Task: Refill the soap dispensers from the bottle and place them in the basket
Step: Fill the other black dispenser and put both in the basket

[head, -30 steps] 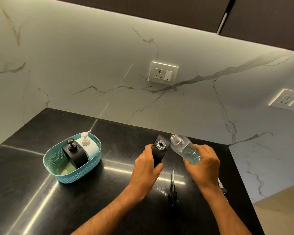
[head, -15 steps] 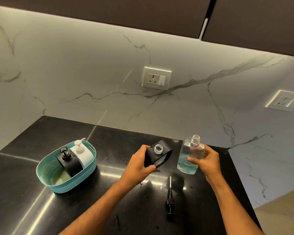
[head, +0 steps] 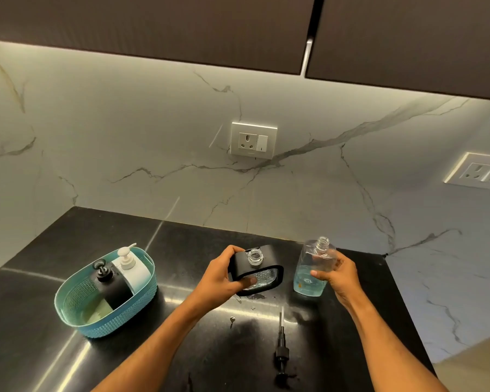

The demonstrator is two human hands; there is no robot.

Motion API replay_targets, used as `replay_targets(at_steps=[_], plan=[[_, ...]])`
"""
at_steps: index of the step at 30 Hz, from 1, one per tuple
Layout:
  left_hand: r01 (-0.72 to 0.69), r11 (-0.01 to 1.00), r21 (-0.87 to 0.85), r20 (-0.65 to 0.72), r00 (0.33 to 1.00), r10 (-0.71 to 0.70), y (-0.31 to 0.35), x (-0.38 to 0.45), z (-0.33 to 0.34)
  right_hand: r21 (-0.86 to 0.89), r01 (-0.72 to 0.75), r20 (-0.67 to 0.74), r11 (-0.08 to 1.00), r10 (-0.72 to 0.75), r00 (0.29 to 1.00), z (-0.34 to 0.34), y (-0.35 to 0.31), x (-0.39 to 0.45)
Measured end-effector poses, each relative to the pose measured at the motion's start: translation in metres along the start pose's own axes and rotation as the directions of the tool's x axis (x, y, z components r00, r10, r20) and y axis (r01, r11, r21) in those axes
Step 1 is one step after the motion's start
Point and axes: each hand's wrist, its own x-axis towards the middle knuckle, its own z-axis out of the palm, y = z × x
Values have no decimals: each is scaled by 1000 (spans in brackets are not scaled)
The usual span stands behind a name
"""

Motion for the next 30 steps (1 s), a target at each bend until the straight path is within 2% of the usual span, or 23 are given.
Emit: replay_targets(at_steps=[12,20,22,24,27,28,30], plan=[[0,998,64,63,998,-4,8,11,-7,98,-23,101,995,13,995,-7,16,24],[-3,997,71,42,999,0,8,14,4,14,2,206,1000,-5,978,-16,22,24],[6,998,65,47,999,-9,4,13,4,-40,30,150,999,-24,988,-18,22,12],[-2,998,68,37,999,-1,2,13,2,-156,110,-26,982,-116,993,-17,21,-6],[-1,998,67,7,1000,1,1,9,-3,-295,191,-256,936,-270,928,-6,21,-45],[-13,998,68,-6,1000,14,2,7,-4,-305,207,-286,930,-296,911,2,21,-59],[-30,997,76,-11,999,31,0,5,-6,-350,208,-249,913,-305,919,20,24,-82]])
